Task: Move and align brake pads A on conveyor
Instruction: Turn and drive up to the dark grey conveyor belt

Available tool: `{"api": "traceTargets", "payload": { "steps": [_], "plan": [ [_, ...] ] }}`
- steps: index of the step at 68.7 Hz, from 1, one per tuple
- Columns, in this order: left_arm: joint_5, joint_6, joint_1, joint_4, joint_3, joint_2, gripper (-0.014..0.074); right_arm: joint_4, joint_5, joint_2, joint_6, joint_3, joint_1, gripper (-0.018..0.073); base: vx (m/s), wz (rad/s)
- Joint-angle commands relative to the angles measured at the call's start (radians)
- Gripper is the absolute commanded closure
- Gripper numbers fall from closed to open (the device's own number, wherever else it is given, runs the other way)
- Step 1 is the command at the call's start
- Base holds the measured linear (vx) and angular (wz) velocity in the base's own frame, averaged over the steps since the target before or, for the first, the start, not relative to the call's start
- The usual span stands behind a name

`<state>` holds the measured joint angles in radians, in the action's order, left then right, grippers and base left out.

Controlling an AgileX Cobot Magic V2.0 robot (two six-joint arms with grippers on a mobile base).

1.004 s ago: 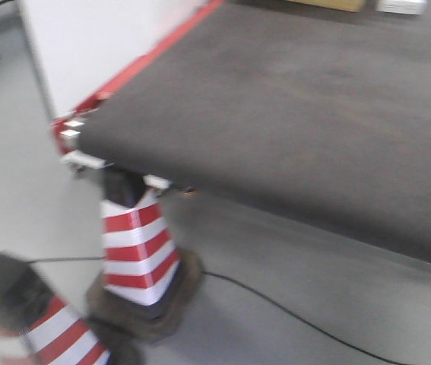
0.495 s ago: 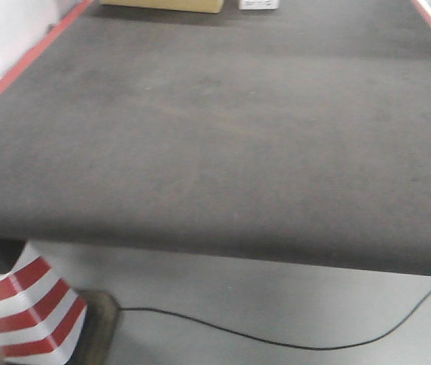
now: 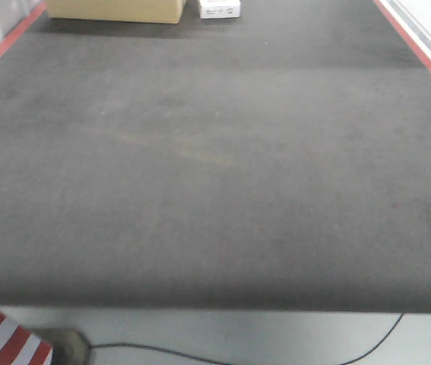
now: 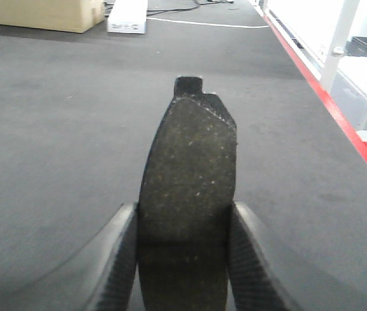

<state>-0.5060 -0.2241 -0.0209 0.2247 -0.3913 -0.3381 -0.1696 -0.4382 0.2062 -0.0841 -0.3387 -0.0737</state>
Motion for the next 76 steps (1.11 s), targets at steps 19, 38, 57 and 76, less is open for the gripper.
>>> {"api": "traceTargets", "payload": {
  "steps": [19,38,57,76],
  "plan": [
    [0.096,0.007,-0.002,0.015,-0.027,-0.007,0.0488,-0.012,0.087,0.009,0.008,-0.033,0.004,0.0556,0.20,-0.13],
    [0.096,0.007,-0.002,0.015,-0.027,-0.007,0.0488,-0.012,0.087,0.009,0.008,-0.033,0.004,0.0556,0.14,-0.10],
    [0.096,0.007,-0.002,0.015,-0.027,-0.007,0.0488,-0.013,0.086,0.009,0.008,-0.033,0.004,0.0556,0.04,0.06],
    [0.096,0.007,-0.002,0.015,-0.027,-0.007,0.0488,-0.013,0.085,0.009,0.008,-0.033,0.004,0.0556,0.02,0.04]
  ]
}}
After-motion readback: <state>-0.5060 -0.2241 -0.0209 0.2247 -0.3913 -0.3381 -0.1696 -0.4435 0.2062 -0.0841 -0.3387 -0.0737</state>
